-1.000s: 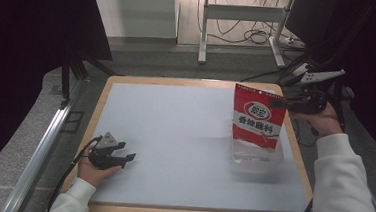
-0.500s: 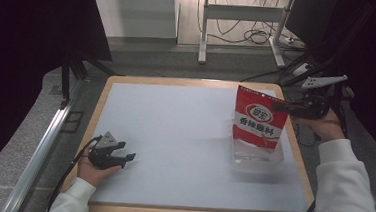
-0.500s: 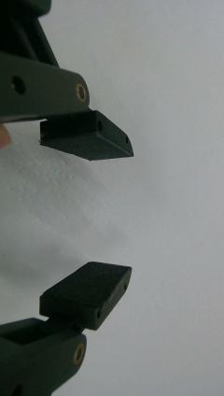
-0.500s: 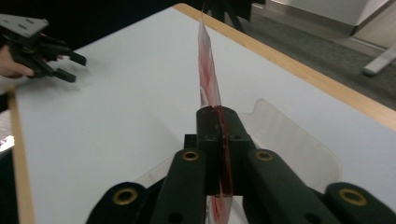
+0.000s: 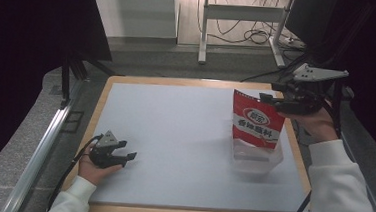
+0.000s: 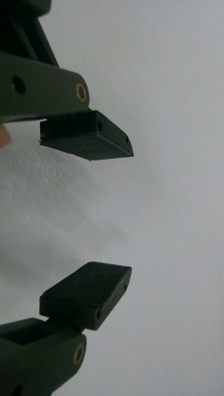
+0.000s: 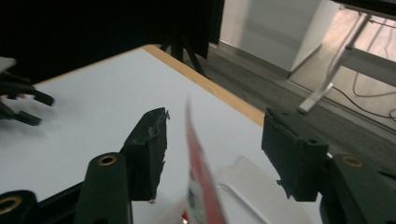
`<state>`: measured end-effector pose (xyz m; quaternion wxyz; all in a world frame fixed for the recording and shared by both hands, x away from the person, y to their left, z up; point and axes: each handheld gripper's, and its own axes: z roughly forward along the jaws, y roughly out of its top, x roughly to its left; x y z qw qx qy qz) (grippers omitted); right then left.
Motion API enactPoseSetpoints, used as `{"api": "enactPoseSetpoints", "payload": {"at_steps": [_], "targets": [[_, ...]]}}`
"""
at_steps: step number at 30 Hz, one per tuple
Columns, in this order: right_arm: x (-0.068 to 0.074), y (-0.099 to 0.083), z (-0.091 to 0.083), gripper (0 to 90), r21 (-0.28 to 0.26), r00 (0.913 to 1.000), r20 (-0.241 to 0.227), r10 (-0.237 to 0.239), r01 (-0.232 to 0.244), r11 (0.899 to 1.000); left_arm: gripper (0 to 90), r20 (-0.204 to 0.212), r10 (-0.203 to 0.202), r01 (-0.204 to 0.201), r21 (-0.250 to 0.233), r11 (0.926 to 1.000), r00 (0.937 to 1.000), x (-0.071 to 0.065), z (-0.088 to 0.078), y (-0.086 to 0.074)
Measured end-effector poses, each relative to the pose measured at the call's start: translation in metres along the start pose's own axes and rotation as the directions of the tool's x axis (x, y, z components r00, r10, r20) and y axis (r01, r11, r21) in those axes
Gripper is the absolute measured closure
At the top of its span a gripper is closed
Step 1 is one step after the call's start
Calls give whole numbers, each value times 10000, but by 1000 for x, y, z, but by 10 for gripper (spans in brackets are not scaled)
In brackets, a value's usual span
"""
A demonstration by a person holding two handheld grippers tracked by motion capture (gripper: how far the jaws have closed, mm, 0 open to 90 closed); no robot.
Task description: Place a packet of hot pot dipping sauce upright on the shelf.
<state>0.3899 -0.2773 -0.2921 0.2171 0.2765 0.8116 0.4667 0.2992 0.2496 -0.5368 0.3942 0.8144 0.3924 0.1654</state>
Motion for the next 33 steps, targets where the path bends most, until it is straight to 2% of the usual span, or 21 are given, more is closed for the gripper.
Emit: {"api": "enactPoseSetpoints", "payload": {"at_steps": [3, 4, 6, 7, 10, 11, 13, 14, 16, 17, 18, 19, 20, 21, 22, 24, 26, 27, 28, 30, 33], "targets": [[16, 11, 4, 381, -27, 9995, -297, -127, 126, 9999, 365, 19, -3, 3, -18, 10000, 10000, 0, -1, 0], [16, 11, 4, 381, -27, 9995, -297, -127, 126, 9999, 365, 39, -24, 24, -60, 10000, 10000, 0, -1, 0], [34, 17, 12, 377, -134, 9956, -910, -204, 193, 9997, 365, 38, -7, 7, -75, 10000, 10000, 0, -2, 0], [34, 17, 12, 377, -134, 9956, -910, -204, 193, 9997, 364, 38, -7, 7, -75, 10000, 10000, 0, -2, 0], [51, 18, 23, 372, -250, 9903, -1385, -144, 110, 9996, 364, 66, -19, 20, -98, 9999, 10000, 0, -3, 0], [63, 15, 33, 368, -261, 9857, -1680, -82, 38, 9997, 365, 83, -18, 19, -101, 9999, 10000, 0, -3, 0], [67, 13, 37, 365, -228, 9841, -1776, -49, 9, 9997, 364, 87, -12, 12, -96, 10000, 10000, 0, -3, 0], [76, 8, 46, 358, -188, 9801, -1984, 17, -55, 9998, 364, 94, -6, 7, -82, 10000, 10000, -1, -3, 0], [85, 4, 54, 354, -173, 9763, -2164, 2, -40, 9998, 364, 98, -1, 2, -73, 10000, 10000, -1, -3, 0], [85, 4, 54, 354, -173, 9763, -2164, 2, -40, 9998, 364, 98, -1, 2, -73, 10000, 10000, -1, -3, 0], [94, 0, 61, 349, -156, 9719, -2355, -6, -31, 9999, 363, 96, 23, -22, -69, 10000, 10000, -1, -2, 0], [94, 0, 61, 349, -156, 9719, -2355, -6, -31, 9999, 364, 96, 23, -22, -69, 10000, 10000, -1, -2, 0], [104, -6, 68, 341, -154, 9670, -2548, -7, -34, 9999, 363, 111, 2, -1, -85, 10000, 9999, -2, -2, 0], [104, -6, 68, 341, -154, 9670, -2548, -7, -34, 9999, 363, 126, 11, -10, -76, 10000, 9999, -2, -3, 0], [112, -12, 75, 337, -158, 9610, -2763, 106, -155, 9998, 363, 128, 1, 0, -87, 10000, 9999, -2, -3, 0], [120, -22, 83, 335, -117, 9569, -2900, 173, -216, 9997, 362, 128, -5, 6, -94, 10000, 9999, -2, -3, 0], [129, -33, 93, 333, -3, 9562, -2923, 171, -179, 9998, 362, 135, -84, 86, -133, 9999, 9999, -3, -4, 0], [129, -33, 93, 333, -3, 9562, -2923, 171, -179, 9998, 361, 135, -84, 86, -133, 9999, 9999, -3, -4, 0], [138, -42, 102, 327, 266, 9512, -3080, 176, -98, 9996, 361, 151, -77, 79, -134, 9999, 9999, -3, -4, 0], [147, -50, 109, 323, 488, 9475, -3196, 106, 53, 9988, 360, 150, -52, 55, -157, 9999, 9999, -4, -5, 0], [151, -54, 115, 322, 621, 9450, -3270, 73, 138, 9980, 359, 174, -42, 45, -172, 9998, 9998, -5, -5, -1]]}}
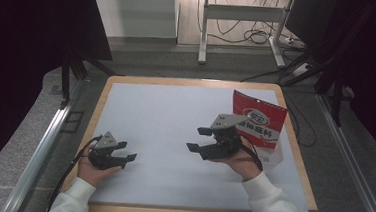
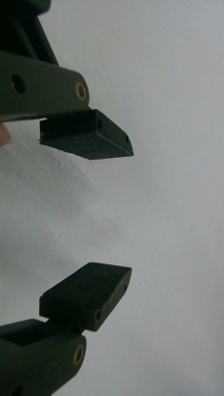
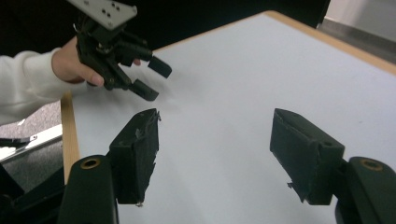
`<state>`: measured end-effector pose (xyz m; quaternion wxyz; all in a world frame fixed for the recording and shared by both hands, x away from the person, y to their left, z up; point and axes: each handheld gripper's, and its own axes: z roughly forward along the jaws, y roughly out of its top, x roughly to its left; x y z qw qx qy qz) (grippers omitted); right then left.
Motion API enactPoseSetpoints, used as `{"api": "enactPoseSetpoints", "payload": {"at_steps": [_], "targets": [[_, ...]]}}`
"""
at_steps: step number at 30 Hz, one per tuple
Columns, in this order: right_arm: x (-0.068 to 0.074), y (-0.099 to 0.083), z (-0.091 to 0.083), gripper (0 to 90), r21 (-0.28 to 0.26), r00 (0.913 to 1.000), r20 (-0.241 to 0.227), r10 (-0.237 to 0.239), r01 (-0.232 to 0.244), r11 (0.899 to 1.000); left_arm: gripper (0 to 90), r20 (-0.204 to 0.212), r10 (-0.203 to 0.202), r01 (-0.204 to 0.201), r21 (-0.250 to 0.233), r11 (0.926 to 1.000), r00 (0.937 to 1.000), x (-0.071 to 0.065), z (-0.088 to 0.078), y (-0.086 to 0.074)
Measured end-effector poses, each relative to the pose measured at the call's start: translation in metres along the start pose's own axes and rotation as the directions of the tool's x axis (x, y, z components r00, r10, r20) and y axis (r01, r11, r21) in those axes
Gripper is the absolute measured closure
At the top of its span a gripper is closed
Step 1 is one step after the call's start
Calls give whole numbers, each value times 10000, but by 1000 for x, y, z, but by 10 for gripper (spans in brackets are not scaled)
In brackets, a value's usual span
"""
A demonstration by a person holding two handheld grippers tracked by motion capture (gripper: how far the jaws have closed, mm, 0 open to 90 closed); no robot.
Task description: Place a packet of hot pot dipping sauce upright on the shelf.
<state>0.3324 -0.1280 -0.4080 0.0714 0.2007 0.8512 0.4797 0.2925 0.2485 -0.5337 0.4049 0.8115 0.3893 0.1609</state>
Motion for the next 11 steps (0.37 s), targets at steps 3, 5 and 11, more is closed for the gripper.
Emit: {"api": "enactPoseSetpoints", "payload": {"at_steps": [3, 5, 11], "targets": [[1, -3, 6, 320, 125, 10000, 77, 47, -48, 9999, 358, -3, 10, -10, -34, 10000, 10000, -1, -1, 0], [1, -3, 6, 318, 115, 9999, 92, 50, -51, 9999, 358, -3, 11, -11, -34, 10000, 10000, -1, -1, 0], [3, -16, 16, 271, 334, 9980, 565, 286, -305, 9990, 349, 8, 119, -119, 15, 9999, 9999, 1, 0, 0]]}}
